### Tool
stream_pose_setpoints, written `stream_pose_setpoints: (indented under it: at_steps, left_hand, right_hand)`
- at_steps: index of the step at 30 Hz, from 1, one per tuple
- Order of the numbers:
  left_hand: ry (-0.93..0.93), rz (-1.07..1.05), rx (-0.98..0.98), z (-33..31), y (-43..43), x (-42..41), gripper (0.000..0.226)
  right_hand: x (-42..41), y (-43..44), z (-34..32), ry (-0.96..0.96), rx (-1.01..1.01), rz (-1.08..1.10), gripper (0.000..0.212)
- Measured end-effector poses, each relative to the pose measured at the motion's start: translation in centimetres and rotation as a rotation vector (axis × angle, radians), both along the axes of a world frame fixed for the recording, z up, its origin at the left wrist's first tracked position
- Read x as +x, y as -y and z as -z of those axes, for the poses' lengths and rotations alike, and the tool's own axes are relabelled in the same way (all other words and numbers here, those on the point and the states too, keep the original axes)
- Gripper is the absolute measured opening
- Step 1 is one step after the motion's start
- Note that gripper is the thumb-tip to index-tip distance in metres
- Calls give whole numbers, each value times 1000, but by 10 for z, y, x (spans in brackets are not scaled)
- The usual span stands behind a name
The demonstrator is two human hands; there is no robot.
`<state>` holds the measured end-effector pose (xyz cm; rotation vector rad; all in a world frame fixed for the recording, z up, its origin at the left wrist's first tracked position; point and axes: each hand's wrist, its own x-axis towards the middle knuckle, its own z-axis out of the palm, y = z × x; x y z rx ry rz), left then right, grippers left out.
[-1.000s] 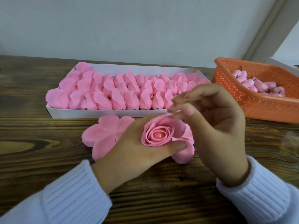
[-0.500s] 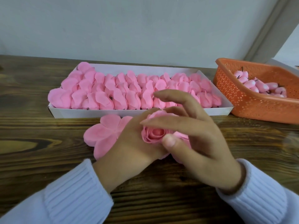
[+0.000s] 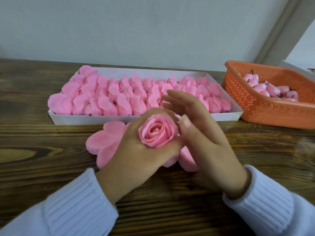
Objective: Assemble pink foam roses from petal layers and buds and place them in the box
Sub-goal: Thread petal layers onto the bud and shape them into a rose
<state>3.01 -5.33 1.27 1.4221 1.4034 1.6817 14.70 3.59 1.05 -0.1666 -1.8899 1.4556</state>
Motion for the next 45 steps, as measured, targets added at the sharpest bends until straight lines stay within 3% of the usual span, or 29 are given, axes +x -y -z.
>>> stream_pose_setpoints:
  at_steps: [4, 8, 10, 16, 20, 26, 31, 36, 42, 45]
  left_hand:
    - [198, -9, 100, 0, -10, 3, 20]
    - [370, 21, 67, 5, -11, -2, 20]
    - [410, 79, 18, 5, -10, -1, 33]
    - [366, 158, 41, 5, -7, -2, 28]
    - [322, 186, 48, 5, -6, 0, 24]
    - [368, 78, -38, 4, -6, 1, 19]
    - [419, 128, -64, 4, -7, 2, 29]
    - [413, 112, -43, 5, -8, 2, 22]
    - [329, 174, 3, 4, -5, 2, 10]
    - [339, 131, -14, 4, -5, 3, 16]
  right_hand:
    - [-2, -9, 1, 16, -248, 5, 27]
    - [-4, -5, -2, 48, -449, -234, 30]
    - [-4, -2, -1, 77, -501, -345, 34]
    - [-5, 1, 0, 57, -563, -412, 36]
    - [-7, 4, 2, 65, -623, -421, 20]
    - [-6, 5, 3, 101, -684, -449, 24]
    - [-8, 6, 5, 141, -662, -393, 21]
    - [-8, 7, 4, 114, -688, -409, 20]
    - [-8, 5, 4, 159, -650, -403, 28]
    - [-7, 6, 4, 132, -700, -433, 47]
